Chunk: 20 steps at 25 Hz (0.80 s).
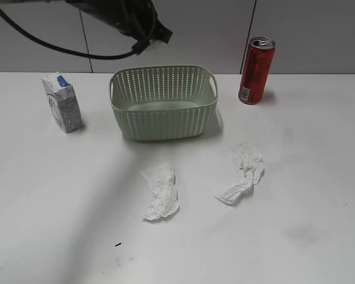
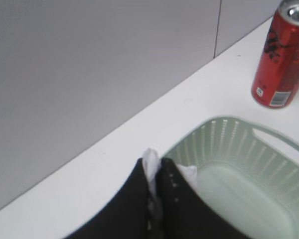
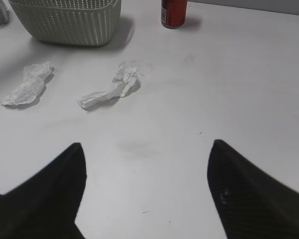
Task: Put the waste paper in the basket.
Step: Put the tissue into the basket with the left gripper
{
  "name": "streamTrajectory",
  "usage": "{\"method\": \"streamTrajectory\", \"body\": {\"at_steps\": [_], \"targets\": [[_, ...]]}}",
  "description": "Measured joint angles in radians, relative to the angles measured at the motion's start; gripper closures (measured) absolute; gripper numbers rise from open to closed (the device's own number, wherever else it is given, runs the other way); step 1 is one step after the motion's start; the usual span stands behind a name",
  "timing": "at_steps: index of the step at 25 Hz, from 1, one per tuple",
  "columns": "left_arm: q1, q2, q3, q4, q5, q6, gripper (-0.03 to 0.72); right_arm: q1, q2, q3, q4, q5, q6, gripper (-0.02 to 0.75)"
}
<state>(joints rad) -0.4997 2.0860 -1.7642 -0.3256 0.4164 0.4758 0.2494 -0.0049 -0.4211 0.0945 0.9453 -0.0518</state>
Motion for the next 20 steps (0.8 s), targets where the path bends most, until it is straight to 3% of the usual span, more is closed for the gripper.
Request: {"method": "streamTrajectory", "body": {"at_steps": [4,7,10,11,14,20], "targets": [[0.0,0.054,0.0,-0.044,0.046,0.0,0.585,0.0,0.0,0.0,0.0,0.0,0.0,0.166],[0.0,0.083,0.0,-0.061,0.082,0.0,0.378,0.0,0.0,0.0,0.0,0.0,0.0,0.166],[0.0,0.095,0.0,-0.067,0.105,0.0,0.106,0.0,0.0,0.0,0.0,0.0,0.0,0.166],[0.0,0.095,0.0,-0.069,0.106,0.0,0.067,0.0,0.0,0.0,0.0,0.0,0.0,0.166],[0.0,0.091,0.0,-0.071,0.12,0.0,0.016,0.0,0.0,0.0,0.0,0.0,0.0,0.166],[0.002,0.045,0.0,-0.067,0.224,0.0,0.013,0.0,0.0,0.0,0.0,0.0,0.0,0.166]]}}
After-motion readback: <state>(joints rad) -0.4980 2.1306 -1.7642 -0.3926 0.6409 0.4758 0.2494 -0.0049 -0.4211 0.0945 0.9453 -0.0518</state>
